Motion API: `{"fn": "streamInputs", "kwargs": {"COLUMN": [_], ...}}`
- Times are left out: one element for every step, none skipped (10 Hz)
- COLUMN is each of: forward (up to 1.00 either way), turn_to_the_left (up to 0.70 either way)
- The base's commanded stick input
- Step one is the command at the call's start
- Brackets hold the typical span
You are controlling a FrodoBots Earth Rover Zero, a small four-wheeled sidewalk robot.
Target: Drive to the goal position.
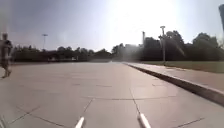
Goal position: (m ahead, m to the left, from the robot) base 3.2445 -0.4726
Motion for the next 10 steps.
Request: {"fn": "streamInputs", "kwargs": {"forward": [0.7,0.7,0.7,0.7,0.7,0.7,0.7,0.7,0.7,0.7], "turn_to_the_left": [0.0,0.0,0.0,0.0,0.0,0.0,0.0,0.0,0.0,0.0]}}
